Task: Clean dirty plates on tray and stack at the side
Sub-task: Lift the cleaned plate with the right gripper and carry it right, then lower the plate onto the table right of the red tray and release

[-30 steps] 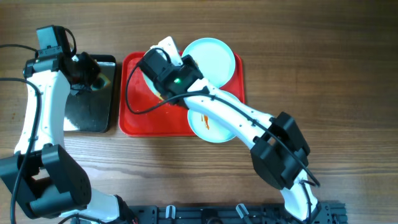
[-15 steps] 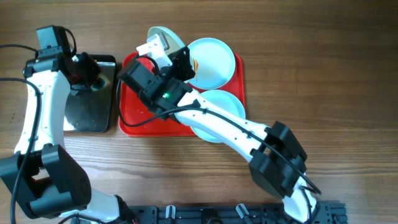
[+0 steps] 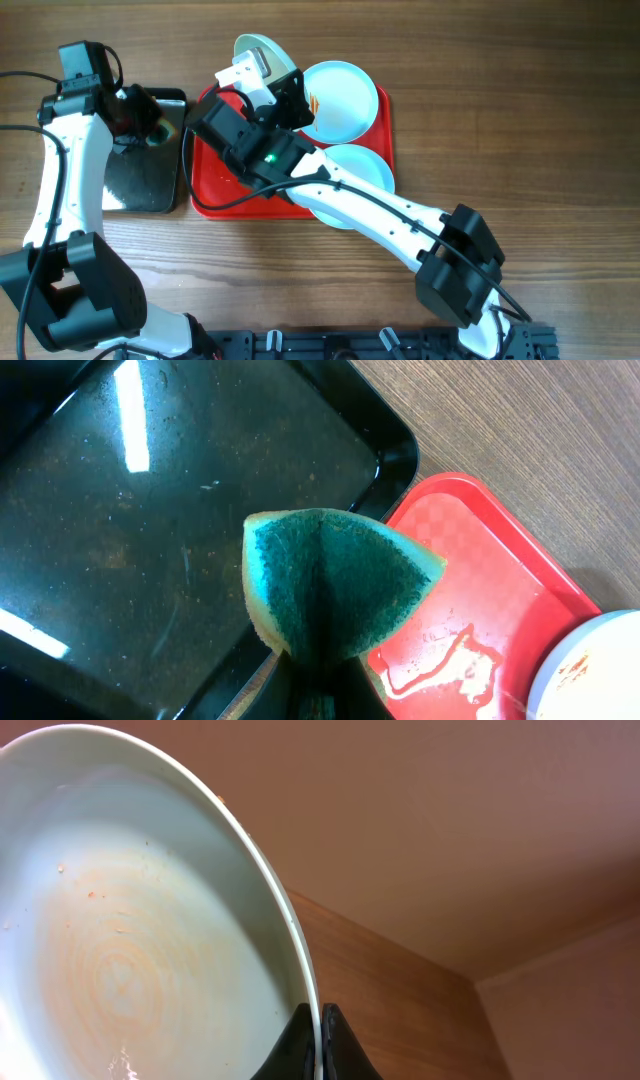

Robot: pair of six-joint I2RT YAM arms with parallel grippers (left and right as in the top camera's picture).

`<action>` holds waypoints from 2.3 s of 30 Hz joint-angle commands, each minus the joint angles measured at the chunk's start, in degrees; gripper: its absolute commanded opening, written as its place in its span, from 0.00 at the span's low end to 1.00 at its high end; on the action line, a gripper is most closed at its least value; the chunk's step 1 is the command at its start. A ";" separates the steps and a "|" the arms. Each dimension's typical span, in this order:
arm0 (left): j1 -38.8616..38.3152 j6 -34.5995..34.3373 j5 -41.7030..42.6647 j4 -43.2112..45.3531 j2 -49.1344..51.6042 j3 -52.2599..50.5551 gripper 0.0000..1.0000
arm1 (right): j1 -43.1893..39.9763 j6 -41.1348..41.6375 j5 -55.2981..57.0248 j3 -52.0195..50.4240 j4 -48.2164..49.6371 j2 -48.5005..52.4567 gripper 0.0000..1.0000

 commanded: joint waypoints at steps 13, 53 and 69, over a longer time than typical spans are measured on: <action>0.17 -0.94 -0.37 -0.02 0.00 0.37 0.04 | -19.34 13.27 -67.89 1.07 -16.26 -11.19 0.04; 0.17 18.69 -16.65 -1.01 4.04 -4.20 0.04 | -68.96 12.94 -84.30 -32.87 -2.84 -11.56 0.49; 3.85 19.89 -16.52 6.49 19.19 -4.20 0.04 | -60.17 9.27 -85.83 -16.61 -17.75 -14.08 0.57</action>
